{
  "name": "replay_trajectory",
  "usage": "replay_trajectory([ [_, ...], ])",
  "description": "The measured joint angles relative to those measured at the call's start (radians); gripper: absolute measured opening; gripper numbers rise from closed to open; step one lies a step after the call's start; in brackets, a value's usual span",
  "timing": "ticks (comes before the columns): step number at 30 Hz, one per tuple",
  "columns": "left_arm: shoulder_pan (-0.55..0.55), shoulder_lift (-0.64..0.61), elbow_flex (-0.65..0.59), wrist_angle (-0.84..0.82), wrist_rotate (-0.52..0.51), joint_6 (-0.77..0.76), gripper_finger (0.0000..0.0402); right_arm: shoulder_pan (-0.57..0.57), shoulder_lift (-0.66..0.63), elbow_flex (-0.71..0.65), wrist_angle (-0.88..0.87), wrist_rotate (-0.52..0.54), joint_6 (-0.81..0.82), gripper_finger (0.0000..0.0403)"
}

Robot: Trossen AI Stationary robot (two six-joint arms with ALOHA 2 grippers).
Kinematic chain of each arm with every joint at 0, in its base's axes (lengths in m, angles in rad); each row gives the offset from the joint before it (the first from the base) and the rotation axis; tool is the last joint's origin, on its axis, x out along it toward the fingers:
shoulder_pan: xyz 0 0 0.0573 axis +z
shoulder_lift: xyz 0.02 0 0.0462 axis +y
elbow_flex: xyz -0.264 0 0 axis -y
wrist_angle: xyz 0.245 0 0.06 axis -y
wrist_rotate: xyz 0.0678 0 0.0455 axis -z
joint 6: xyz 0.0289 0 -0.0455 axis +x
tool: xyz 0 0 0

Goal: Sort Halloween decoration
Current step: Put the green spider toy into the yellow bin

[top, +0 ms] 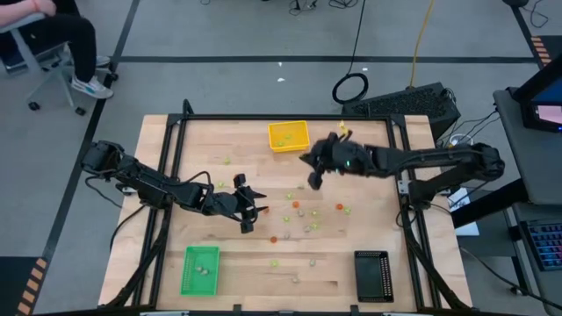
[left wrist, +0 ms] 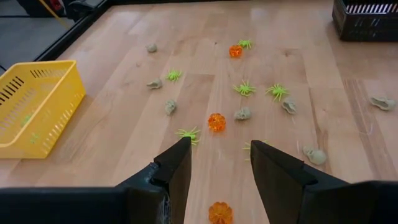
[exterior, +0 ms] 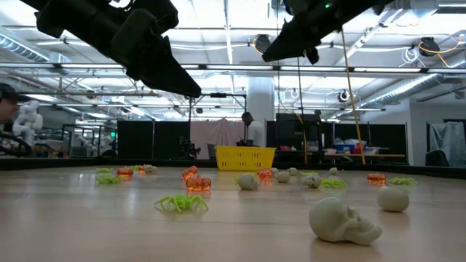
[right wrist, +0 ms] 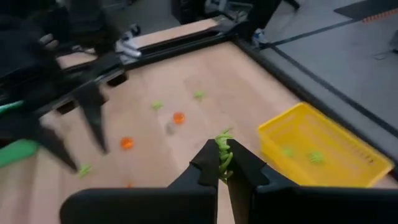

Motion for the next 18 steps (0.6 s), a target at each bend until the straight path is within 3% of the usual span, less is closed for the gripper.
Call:
replay_trajectory([
  [5, 0.000, 0.000, 0.000, 0.002, 0.000, 0.000, 0.0167, -0.145, 0.045, 0.068, 0.001, -0.110, -0.022, 0.0000],
  [12, 0.000, 0.000, 0.000, 0.014, 0.000, 0.000, 0.0167, -0.316, 0.226, 0.191, -0.005, -0.254, -0.074, 0.0000],
  [18, 0.000, 0.000, 0.000, 0.014, 0.000, 0.000, 0.0167, -0.405, 0.402, 0.283, -0.009, -0.288, -0.064, 0.0000],
])
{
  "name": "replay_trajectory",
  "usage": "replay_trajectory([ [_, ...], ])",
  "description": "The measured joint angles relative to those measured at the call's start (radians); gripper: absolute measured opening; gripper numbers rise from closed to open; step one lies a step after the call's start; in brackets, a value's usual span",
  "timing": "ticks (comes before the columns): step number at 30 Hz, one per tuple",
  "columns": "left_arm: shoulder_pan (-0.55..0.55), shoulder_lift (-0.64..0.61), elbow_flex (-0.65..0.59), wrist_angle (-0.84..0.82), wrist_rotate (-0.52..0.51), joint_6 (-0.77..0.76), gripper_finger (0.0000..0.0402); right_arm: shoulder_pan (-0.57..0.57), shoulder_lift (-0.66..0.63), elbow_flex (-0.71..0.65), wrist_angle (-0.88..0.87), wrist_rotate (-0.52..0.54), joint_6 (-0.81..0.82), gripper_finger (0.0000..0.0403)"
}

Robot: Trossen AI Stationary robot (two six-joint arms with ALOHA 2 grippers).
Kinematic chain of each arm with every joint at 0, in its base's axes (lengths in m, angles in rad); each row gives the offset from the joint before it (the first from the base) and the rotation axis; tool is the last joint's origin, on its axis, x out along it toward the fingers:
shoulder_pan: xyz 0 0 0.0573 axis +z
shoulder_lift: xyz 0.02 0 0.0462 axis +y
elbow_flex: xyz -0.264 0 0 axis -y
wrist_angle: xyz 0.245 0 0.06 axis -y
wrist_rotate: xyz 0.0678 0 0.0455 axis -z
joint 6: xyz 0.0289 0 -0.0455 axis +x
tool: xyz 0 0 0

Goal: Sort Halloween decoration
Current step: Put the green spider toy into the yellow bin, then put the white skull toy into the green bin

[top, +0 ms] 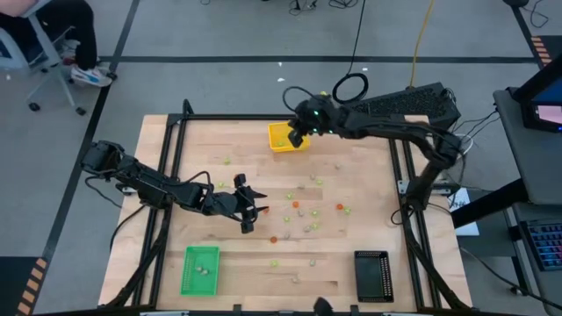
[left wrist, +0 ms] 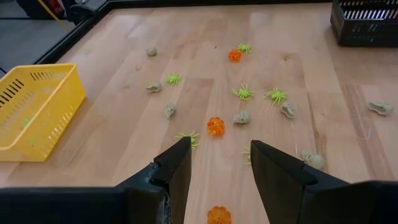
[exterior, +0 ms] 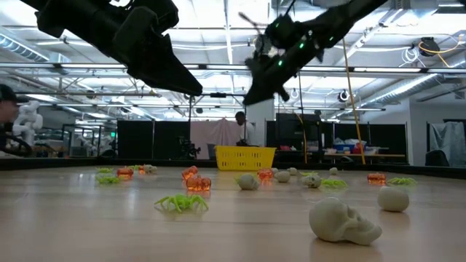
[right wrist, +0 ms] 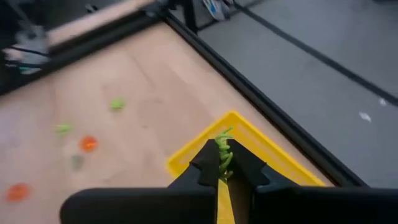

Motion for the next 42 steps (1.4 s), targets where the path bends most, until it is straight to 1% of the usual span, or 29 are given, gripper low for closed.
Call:
replay_trajectory([
  [4, 0.000, 0.000, 0.000, -0.001, 0.000, 0.000, 0.0167, -0.024, 0.093, 0.043, 0.002, -0.021, -0.001, 0.0000],
  [7, 0.000, 0.000, 0.000, -0.005, 0.000, 0.001, 0.0167, -0.037, 0.136, 0.055, -0.005, -0.022, -0.004, 0.0000],
  [15, 0.000, 0.000, 0.000, -0.019, 0.000, 0.001, 0.0167, -0.041, 0.172, 0.057, -0.059, -0.017, -0.004, 0.0006],
  [20, 0.000, 0.000, 0.000, -0.019, 0.000, 0.002, 0.0167, -0.040, 0.194, 0.057, -0.113, 0.014, -0.004, 0.0033],
  [26, 0.000, 0.000, 0.000, -0.018, 0.000, 0.001, 0.0167, -0.039, 0.193, 0.056, -0.112, 0.013, 0.001, 0.0084],
  [30, 0.000, 0.000, 0.000, -0.019, 0.000, 0.001, 0.0167, -0.036, 0.152, 0.055, -0.120, 0.010, -0.014, 0.0122],
  [33, 0.000, 0.000, 0.000, -0.018, -0.007, 0.001, 0.0167, -0.009, 0.078, 0.055, -0.168, 0.013, -0.043, 0.0142],
  [36, 0.000, 0.000, 0.000, -0.020, -0.021, 0.001, 0.0167, 0.057, -0.014, 0.055, -0.245, 0.027, -0.076, 0.0149],
  [42, 0.000, 0.000, 0.000, -0.028, -0.027, 0.000, 0.0167, 0.262, -0.160, 0.055, -0.410, 0.166, -0.102, 0.0147],
])
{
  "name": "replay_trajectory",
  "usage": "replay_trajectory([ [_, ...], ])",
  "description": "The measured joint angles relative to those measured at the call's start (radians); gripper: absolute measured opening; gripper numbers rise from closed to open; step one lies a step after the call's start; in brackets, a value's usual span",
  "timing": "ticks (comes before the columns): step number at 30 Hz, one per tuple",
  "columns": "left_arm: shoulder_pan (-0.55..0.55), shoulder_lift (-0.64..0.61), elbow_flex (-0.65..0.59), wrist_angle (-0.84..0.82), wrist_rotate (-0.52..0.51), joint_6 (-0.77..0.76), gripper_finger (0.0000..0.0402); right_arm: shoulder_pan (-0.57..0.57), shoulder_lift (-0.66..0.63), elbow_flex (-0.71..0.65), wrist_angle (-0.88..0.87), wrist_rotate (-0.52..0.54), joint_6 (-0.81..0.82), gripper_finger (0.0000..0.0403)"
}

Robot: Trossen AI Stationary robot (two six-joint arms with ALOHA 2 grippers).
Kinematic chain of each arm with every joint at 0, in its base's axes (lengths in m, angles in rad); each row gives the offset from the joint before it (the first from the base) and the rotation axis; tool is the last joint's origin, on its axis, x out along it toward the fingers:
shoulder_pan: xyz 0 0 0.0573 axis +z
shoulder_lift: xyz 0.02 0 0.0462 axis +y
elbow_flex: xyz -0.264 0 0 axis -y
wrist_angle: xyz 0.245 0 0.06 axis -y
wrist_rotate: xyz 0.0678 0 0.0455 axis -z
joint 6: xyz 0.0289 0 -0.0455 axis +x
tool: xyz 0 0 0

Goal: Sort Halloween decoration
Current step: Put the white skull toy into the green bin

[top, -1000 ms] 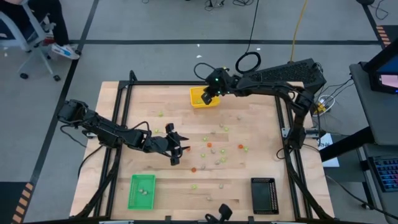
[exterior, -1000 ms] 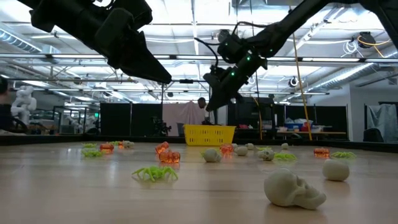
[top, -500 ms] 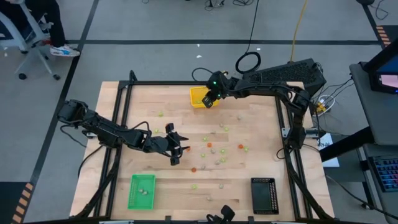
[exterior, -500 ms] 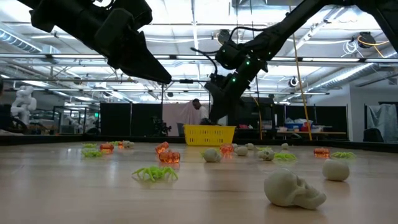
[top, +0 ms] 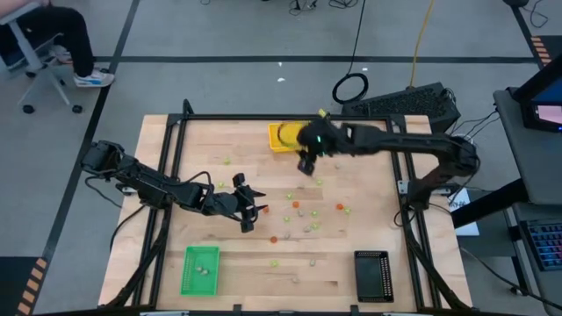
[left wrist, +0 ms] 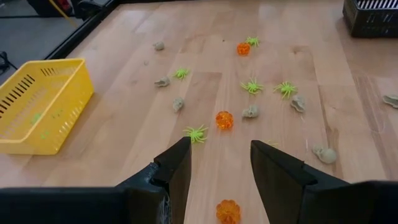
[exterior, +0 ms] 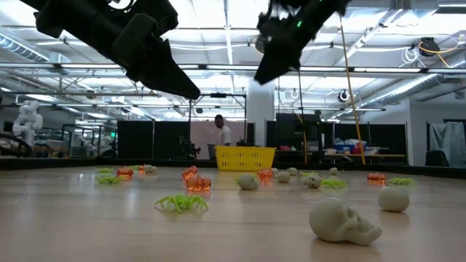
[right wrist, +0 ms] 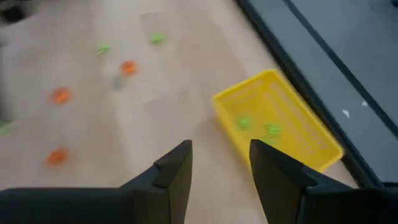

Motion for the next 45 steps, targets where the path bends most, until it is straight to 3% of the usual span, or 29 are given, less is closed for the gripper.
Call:
replay_trajectory([
  [4, -0.001, 0.000, 0.000, -0.024, 0.000, -0.024, 0.0167, 0.145, -0.038, 0.000, -0.077, 0.029, 0.042, 0.0147],
  [9, -0.001, 0.000, 0.018, -0.198, 0.000, -0.092, 0.0167, 0.313, -0.041, -0.029, -0.109, 0.144, 0.110, 0.0146],
  [18, 0.000, 0.000, 0.079, -0.548, 0.021, -0.169, 0.0166, 0.528, -0.032, -0.298, 0.275, 0.267, 0.204, 0.0146],
  [23, 0.045, 0.000, 0.108, -0.701, 0.089, -0.132, 0.0153, 0.573, -0.033, -0.428, 0.491, 0.265, 0.167, 0.0146],
  [28, 0.113, 0.000, 0.112, -0.696, 0.165, -0.008, 0.0133, 0.585, -0.033, -0.496, 0.625, 0.262, 0.101, 0.0146],
  [39, 0.335, 0.000, 0.113, -0.698, 0.256, 0.165, 0.0125, 0.584, -0.033, -0.509, 0.654, 0.261, 0.039, 0.0146],
  [45, 0.398, 0.044, 0.113, -0.698, 0.324, 0.295, 0.0159, 0.597, -0.033, -0.510, 0.652, 0.259, 0.018, 0.0146],
])
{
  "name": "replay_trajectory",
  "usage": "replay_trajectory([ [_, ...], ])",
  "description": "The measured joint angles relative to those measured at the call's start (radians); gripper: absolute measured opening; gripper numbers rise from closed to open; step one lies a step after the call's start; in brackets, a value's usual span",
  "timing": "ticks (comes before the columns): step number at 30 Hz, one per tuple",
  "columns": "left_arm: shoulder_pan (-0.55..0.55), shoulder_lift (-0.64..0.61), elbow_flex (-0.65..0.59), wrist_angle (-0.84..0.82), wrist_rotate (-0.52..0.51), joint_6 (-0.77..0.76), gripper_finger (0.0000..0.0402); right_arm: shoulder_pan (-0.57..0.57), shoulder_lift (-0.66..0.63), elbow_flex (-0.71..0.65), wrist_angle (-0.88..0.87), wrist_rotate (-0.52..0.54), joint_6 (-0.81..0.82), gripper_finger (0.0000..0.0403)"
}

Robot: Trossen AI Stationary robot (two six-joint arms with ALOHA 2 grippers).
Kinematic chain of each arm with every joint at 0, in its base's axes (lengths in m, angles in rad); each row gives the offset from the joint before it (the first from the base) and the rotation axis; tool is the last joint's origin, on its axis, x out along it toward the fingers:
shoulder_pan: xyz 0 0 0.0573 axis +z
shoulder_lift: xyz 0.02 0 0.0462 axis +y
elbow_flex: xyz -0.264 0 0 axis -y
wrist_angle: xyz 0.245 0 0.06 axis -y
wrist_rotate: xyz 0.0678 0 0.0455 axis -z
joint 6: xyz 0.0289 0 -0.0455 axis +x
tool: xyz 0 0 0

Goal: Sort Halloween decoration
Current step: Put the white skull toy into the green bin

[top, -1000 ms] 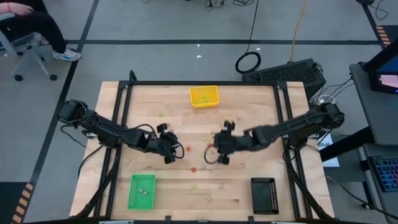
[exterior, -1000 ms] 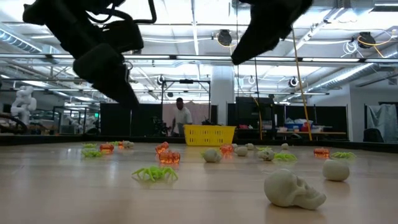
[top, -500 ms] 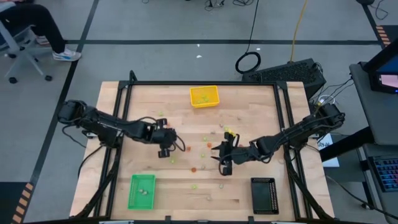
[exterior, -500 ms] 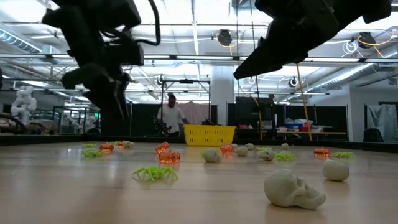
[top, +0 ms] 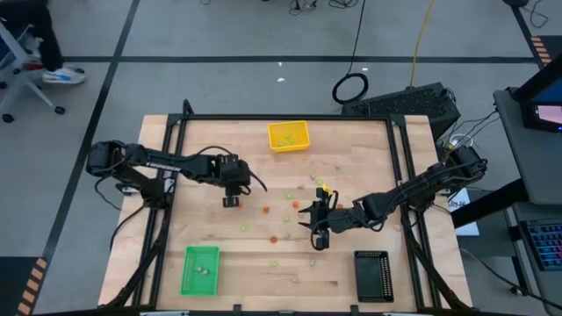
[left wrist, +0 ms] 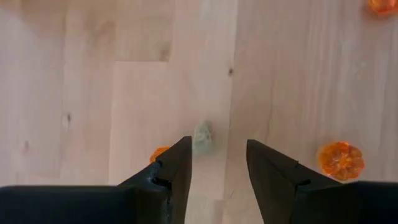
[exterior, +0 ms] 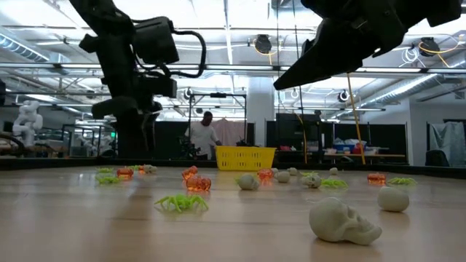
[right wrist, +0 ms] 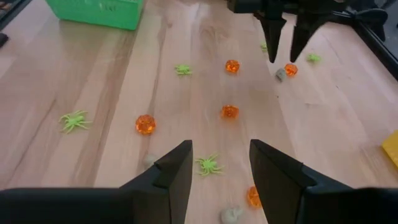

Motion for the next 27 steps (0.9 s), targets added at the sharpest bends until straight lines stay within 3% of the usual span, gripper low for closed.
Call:
replay_trajectory([
  [6, 0.003, 0.019, 0.000, 0.004, -0.003, 0.076, 0.0190, 0.021, 0.000, 0.000, -0.006, 0.000, 0.000, 0.0146],
  [27, 0.024, 0.114, 0.000, 0.041, -0.014, 0.130, 0.0191, 0.025, 0.000, 0.000, -0.003, -0.001, 0.000, 0.0146],
])
